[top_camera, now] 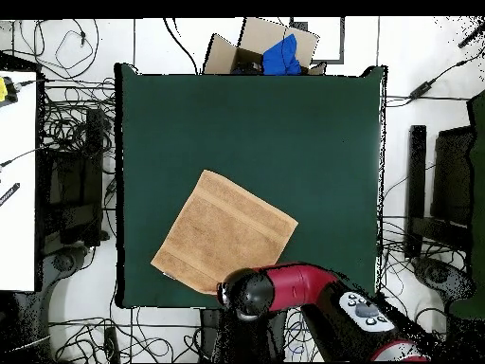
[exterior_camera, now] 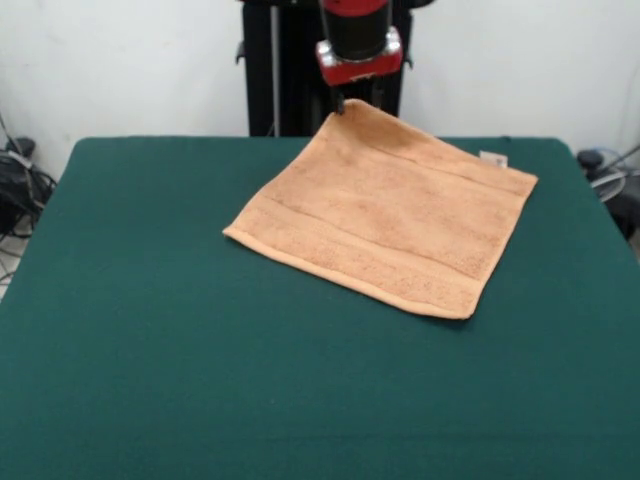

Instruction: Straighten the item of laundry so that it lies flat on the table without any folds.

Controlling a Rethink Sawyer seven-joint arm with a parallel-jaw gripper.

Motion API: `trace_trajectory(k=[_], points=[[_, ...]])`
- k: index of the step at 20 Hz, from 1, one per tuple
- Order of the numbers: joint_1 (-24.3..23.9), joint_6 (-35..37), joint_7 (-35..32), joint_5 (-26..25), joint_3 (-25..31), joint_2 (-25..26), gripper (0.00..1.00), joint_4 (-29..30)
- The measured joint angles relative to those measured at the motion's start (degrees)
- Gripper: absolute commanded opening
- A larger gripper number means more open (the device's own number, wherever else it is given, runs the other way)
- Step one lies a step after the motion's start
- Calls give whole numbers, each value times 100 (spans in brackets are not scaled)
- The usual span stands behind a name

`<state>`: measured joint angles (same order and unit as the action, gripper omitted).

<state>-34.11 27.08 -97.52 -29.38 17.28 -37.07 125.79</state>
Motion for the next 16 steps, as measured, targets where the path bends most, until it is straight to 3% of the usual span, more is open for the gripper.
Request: trace_trajectory(k=[16], points=[[90, -341, 0, 2, -523, 237, 100, -123]])
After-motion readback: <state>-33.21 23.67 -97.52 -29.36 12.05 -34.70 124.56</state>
